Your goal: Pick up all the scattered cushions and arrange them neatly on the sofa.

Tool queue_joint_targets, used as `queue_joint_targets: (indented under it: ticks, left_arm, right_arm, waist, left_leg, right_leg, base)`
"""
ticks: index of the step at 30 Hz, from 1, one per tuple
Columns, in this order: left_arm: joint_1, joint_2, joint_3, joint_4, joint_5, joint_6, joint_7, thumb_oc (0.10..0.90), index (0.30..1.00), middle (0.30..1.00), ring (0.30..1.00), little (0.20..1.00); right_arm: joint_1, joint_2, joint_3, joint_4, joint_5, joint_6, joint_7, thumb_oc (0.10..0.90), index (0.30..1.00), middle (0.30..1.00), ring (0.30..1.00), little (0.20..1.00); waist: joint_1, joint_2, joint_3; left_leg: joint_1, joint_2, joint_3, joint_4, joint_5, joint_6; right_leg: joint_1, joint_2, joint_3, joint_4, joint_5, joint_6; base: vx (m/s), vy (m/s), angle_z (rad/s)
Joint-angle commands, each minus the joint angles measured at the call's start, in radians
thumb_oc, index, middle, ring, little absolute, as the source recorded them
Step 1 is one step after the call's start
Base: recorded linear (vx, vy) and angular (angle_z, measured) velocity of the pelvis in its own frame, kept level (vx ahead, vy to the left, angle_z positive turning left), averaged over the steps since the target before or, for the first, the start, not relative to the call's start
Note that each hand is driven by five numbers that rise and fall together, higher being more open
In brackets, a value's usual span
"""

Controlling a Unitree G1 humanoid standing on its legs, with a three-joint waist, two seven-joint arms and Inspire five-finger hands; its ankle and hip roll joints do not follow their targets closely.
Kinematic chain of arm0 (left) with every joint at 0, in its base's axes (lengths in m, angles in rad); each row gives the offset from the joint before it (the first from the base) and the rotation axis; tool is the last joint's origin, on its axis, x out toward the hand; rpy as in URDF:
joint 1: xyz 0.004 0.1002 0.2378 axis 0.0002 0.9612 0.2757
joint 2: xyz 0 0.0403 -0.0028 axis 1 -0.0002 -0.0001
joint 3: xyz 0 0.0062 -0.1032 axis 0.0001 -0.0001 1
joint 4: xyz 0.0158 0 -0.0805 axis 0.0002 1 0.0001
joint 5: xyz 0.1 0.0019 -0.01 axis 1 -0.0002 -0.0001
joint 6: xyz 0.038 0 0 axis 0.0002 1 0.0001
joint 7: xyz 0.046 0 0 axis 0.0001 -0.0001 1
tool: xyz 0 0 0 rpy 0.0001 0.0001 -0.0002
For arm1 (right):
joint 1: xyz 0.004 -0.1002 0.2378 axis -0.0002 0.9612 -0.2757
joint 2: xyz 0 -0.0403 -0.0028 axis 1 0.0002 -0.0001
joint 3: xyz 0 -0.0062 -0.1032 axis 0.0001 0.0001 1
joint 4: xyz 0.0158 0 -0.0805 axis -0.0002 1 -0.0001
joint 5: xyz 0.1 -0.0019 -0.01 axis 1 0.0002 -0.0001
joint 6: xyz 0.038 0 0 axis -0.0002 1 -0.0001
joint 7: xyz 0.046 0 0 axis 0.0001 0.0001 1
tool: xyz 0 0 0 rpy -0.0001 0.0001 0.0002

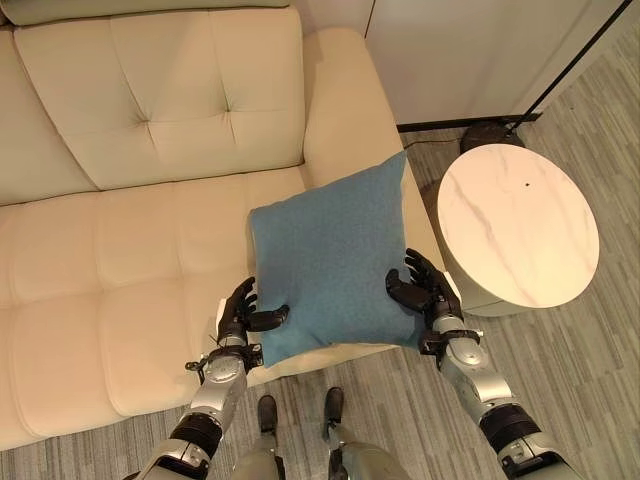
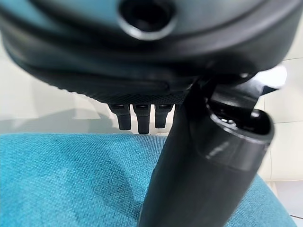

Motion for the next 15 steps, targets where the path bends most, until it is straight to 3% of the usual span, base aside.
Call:
queue_joint_targets:
  ticks: [1, 2, 3, 15]
  left_arm:
    - [-0.142, -0.029, -0.057, 0.021, -0.030, -0.073, -0.010, 0.538, 0.507, 0.507, 0.507, 0.507]
    - [-0.143, -0.029, -0.057, 0.021, -0.030, -0.073, -0.010, 0.538, 0.507, 0.507, 0.507, 0.507]
    - [-0.172, -0.039, -0.071, 0.032, -0.044, -0.074, -0.015, 0.400, 0.300, 0.300, 0.300, 0.300]
    - [-0.110, -0.022, -0.088, -0.111, -0.066, -0.076, -0.092, 0.400, 0.300, 0.300, 0.300, 0.300]
  right_arm:
    - [-0.067, 0.075, 0.009, -0.070, 0.002, -0.072, -0.006, 0.595, 0.592, 0.592, 0.592, 0.592]
    - [-0.068, 0.075, 0.009, -0.070, 0.002, -0.072, -0.006, 0.595, 0.592, 0.592, 0.592, 0.592]
    - [-0.086, 0.082, 0.020, -0.069, 0.016, -0.076, -0.004, 0.400, 0.300, 0.300, 0.300, 0.300]
    - [-0.011, 0.037, 0.051, -0.095, -0.081, -0.048, 0.061, 0.400, 0.300, 0.300, 0.300, 0.300]
  waist:
    - [-0.001, -0.058, -0.021]
    - [-0.002, -0.058, -0.023]
    - [-0.006, -0.063, -0.019]
    - [0.003, -0.048, -0.013]
  left_leg:
    - [-0.071, -0.007, -0.057, 0.039, -0.070, -0.026]
    - [-0.075, -0.008, -0.058, 0.039, -0.068, -0.026]
    - [-0.080, -0.009, -0.057, 0.035, -0.065, -0.027]
    - [-0.035, -0.013, -0.055, 0.045, -0.090, -0.023]
  right_leg:
    - [-0.023, -0.023, 0.002, 0.018, -0.043, 0.108]
    - [-0.026, -0.024, 0.001, 0.018, -0.042, 0.108]
    - [-0.033, -0.025, 0.003, 0.018, -0.039, 0.108]
    - [0.004, -0.030, 0.004, 0.028, -0.060, 0.105]
  base:
    - [0.00, 0.000, 0.00]
    - [-0.02, 0.019, -0.07]
    - [-0.01, 0.004, -0.08]
    - [0.00, 0.000, -0.01]
